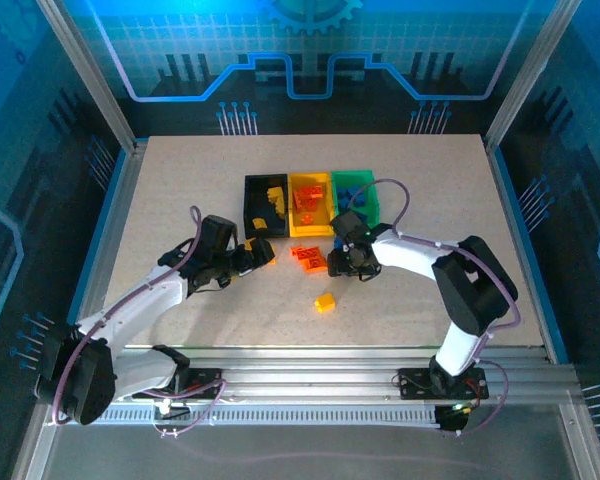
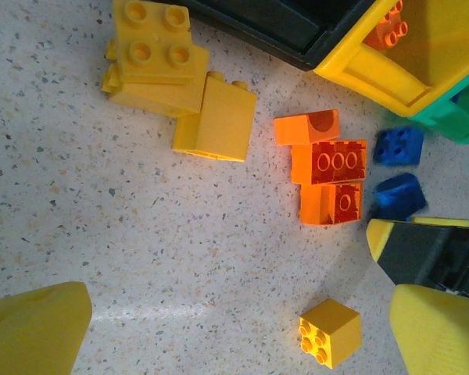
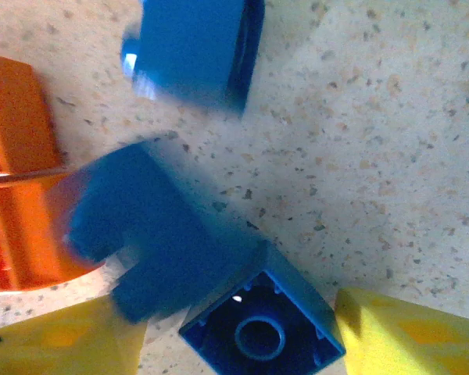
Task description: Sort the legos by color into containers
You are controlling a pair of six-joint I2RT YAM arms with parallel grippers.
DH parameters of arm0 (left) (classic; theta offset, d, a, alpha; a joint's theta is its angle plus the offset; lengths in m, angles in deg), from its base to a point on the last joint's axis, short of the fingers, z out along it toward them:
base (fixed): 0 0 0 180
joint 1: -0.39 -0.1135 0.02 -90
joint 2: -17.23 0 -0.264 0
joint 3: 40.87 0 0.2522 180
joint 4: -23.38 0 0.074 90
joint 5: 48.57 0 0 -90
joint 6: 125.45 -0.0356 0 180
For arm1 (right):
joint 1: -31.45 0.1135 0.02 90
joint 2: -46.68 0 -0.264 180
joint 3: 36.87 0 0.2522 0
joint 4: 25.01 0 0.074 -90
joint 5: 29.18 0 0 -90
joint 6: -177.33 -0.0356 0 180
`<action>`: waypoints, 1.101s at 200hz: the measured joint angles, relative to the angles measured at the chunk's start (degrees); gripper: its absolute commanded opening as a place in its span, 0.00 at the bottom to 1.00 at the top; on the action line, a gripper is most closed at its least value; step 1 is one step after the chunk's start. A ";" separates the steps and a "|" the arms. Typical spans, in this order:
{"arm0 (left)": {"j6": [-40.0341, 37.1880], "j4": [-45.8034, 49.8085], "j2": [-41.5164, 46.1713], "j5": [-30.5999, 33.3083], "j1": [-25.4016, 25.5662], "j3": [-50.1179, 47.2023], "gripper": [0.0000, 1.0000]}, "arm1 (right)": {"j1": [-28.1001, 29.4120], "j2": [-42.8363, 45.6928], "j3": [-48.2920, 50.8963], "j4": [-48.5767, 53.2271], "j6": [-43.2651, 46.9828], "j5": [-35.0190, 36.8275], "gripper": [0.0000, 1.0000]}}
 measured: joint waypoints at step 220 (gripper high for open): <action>1.07 -2.95 -2.69 -2.97 -0.68 -0.63 0.99 | -9.25 7.72 -14.91 1.95 5.42 0.96 0.38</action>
